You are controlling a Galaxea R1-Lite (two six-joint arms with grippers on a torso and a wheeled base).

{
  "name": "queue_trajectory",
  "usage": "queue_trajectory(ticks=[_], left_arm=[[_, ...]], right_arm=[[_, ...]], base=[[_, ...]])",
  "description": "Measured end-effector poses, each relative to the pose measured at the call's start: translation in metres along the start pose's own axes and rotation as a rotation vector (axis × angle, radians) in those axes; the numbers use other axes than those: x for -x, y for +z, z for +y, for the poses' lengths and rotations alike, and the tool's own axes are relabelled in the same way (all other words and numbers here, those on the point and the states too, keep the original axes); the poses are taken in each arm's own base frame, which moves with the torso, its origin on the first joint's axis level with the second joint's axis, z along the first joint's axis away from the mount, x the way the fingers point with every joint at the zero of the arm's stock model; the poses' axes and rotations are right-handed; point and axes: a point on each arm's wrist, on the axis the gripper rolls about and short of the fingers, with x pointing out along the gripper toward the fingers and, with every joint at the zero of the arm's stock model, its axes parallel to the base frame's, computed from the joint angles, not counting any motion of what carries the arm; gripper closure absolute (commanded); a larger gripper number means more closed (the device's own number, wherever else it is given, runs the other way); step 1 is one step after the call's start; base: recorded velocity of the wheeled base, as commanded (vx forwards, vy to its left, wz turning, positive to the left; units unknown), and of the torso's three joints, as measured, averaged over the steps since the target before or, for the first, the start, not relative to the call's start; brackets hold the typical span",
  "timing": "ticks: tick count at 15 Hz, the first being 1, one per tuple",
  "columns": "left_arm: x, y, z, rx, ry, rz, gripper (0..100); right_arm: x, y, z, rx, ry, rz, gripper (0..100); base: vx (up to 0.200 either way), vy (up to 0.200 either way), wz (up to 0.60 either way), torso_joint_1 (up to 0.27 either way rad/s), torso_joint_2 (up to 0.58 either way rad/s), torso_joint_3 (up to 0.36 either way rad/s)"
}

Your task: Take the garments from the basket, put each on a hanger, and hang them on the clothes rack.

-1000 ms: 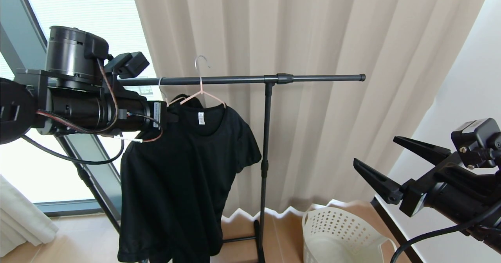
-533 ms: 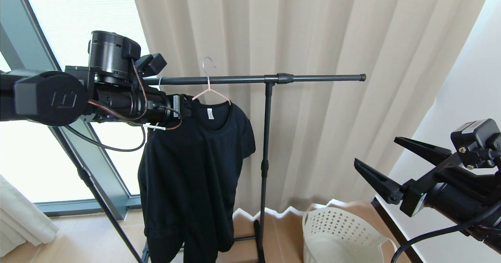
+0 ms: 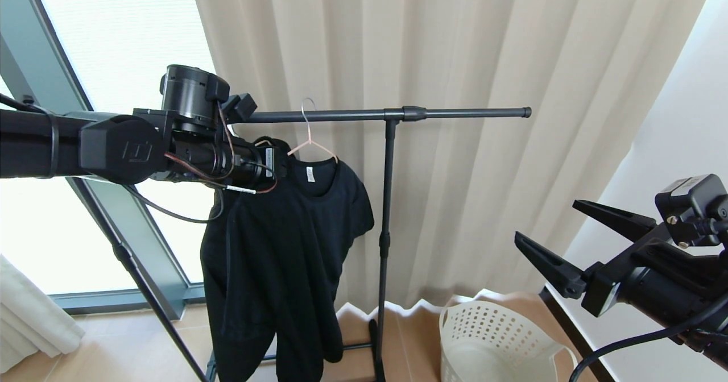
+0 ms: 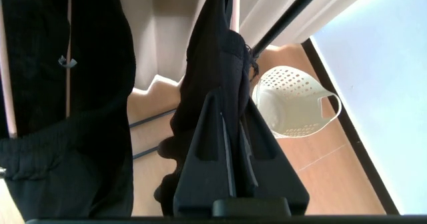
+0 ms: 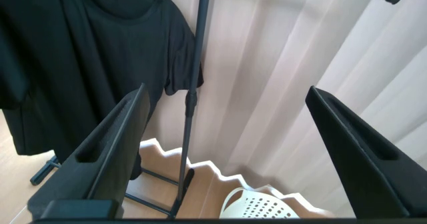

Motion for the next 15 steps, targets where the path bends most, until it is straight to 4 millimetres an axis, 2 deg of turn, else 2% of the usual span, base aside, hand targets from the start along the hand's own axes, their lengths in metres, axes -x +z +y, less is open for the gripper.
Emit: queue_trajectory(ticks=[15], left_arm=[[-0.008,-0.015,0.0,0.002,0.001,0.057,100]], right_arm=[[0.0,-0.001,0.0,0.0,-0.001,0.003,0]], base=[[0.0,0.0,0.0,0.0,0.0,0.0]])
